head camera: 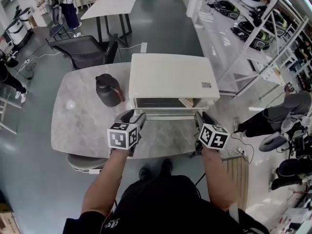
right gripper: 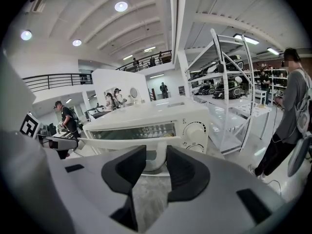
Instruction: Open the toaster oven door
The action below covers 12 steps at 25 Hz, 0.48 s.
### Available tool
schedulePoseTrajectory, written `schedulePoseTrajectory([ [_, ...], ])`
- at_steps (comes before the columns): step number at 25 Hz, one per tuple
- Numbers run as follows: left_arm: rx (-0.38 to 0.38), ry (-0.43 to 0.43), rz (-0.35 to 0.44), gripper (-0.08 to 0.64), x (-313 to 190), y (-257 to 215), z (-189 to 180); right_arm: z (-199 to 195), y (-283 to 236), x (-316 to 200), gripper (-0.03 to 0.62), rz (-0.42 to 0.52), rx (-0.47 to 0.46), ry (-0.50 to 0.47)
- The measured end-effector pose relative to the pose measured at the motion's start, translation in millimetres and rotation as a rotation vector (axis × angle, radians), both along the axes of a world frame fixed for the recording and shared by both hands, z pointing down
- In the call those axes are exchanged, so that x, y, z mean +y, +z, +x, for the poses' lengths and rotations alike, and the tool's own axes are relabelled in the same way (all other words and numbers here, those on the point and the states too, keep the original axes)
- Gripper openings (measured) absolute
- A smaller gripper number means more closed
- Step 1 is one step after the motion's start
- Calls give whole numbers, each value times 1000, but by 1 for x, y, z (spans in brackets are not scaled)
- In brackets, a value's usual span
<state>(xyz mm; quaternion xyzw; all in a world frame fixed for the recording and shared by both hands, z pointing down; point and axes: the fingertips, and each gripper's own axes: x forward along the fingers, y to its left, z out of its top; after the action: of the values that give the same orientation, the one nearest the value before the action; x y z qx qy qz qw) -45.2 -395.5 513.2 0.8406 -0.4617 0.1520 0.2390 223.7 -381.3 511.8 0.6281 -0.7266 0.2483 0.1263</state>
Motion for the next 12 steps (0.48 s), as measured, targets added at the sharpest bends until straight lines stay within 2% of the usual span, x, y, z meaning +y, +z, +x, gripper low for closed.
schedulePoseTrajectory([
  [6,43,-18,62,215,7,-15,-7,3,10,20,121,-9,2,30],
  [12,16,31,9,215,12,-3,-1,2,22,39,120,-33,-6,61],
])
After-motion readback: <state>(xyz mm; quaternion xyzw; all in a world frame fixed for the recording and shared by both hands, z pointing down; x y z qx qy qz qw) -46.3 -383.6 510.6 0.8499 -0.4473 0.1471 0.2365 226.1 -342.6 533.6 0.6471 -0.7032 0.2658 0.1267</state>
